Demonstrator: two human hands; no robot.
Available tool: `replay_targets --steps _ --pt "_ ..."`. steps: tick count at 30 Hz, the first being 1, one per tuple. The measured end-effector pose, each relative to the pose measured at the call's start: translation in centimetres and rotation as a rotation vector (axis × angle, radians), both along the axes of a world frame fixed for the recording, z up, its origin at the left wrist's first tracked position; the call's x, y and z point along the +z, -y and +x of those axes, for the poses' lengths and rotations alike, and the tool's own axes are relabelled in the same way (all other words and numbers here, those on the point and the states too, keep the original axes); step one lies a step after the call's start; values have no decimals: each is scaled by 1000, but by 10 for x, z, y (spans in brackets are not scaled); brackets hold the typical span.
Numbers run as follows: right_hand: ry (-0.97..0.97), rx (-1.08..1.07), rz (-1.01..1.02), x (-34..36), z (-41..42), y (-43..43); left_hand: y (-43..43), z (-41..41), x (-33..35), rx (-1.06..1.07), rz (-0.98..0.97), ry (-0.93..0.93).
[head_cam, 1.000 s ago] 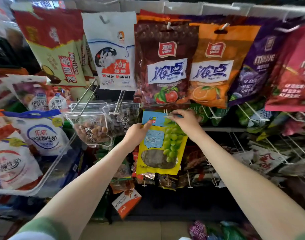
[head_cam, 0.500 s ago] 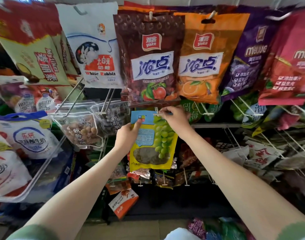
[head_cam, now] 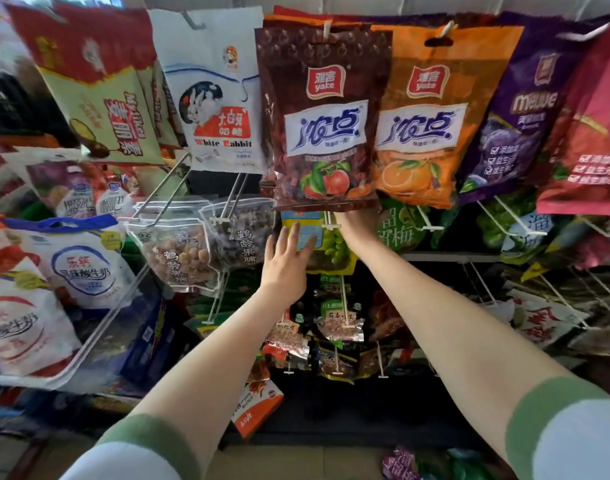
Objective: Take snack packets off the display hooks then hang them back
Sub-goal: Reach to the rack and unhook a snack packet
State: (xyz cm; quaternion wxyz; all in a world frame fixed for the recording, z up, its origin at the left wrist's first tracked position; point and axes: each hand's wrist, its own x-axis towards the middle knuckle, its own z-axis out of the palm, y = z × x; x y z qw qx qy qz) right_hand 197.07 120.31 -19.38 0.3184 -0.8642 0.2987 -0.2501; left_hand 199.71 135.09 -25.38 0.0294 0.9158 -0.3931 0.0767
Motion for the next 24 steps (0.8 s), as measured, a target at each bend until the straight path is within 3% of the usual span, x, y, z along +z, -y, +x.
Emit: replay_targets --steps 5,10,17,24 --pt "-269 88 -357 -18 -30 5 14 -9 -8 5 23 -163" --pt "-193 140 -418 -39 -84 30 49 -47 -25 -50 -66 -215" --pt "-295 129 -196 -59 -179 123 131 -130 -30 -145 -59 -285" --pt "-217 -142 -52 -79 -285 259 245 -201 -21 -181 -74 -329"
